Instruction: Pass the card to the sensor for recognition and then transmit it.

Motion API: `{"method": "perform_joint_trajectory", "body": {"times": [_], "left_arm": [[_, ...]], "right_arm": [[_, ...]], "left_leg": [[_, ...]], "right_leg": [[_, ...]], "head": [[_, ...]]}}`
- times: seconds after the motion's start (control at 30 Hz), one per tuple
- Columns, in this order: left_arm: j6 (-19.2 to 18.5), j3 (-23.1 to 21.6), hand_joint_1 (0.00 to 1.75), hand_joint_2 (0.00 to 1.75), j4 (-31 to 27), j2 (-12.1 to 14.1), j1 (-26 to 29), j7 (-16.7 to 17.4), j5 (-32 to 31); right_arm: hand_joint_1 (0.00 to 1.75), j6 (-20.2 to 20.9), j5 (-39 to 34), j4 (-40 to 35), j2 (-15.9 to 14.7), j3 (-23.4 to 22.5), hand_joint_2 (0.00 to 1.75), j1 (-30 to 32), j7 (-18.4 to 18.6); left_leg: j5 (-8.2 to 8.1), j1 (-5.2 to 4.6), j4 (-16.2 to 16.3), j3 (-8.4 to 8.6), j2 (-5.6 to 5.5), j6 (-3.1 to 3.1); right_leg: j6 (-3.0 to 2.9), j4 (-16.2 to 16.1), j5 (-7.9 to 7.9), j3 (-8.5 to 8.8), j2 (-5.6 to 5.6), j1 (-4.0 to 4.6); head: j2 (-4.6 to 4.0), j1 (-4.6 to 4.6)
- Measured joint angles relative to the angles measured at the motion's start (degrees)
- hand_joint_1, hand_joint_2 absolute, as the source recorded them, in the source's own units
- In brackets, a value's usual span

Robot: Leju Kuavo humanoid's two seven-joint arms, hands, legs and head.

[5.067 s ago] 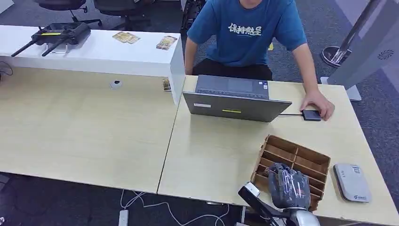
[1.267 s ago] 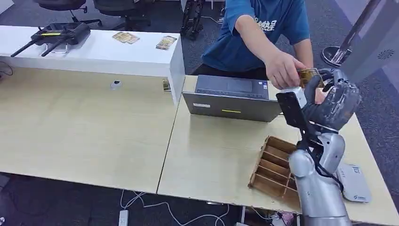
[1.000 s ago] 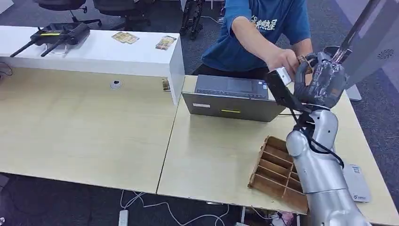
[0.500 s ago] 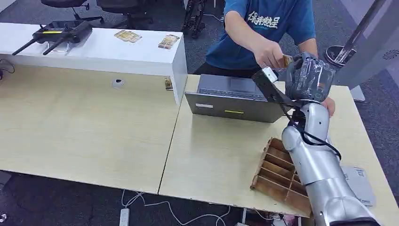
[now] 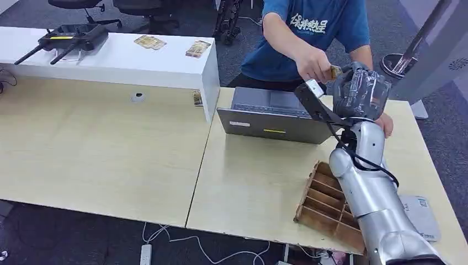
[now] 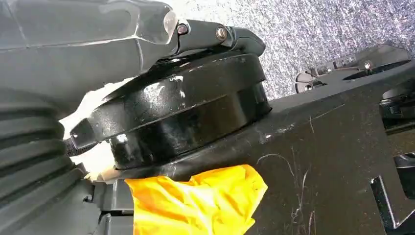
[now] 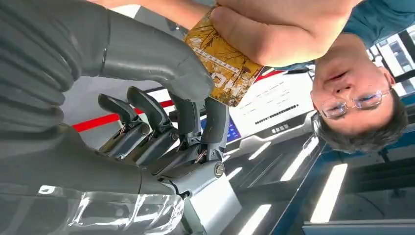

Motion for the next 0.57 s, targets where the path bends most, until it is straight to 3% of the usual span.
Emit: {"method": "perform_joint_trajectory", "body": {"times": [0.03,0.57], "left_arm": [[0.0,0.0,0.00,1.75,0.0,0.0,0.0,0.0,0.1],[0.0,0.0,0.00,1.75,0.0,0.0,0.1,-0.3,0.9]], "right_arm": [[0.00,0.0,-0.1,0.0,0.0,0.0,1.75,0.0,0.0],[0.00,-1.8,-0.7,-2.3,0.0,0.1,1.75,0.9,-1.2]], "left_leg": [[0.00,0.00,0.0,0.00,0.00,0.00],[0.00,-0.01,0.0,0.13,0.21,-0.01]], "right_leg": [[0.00,0.0,0.00,0.00,0.00,0.00],[-0.04,0.0,0.03,0.02,0.19,0.02]], "head": [[0.00,0.00],[0.00,0.00]]}}
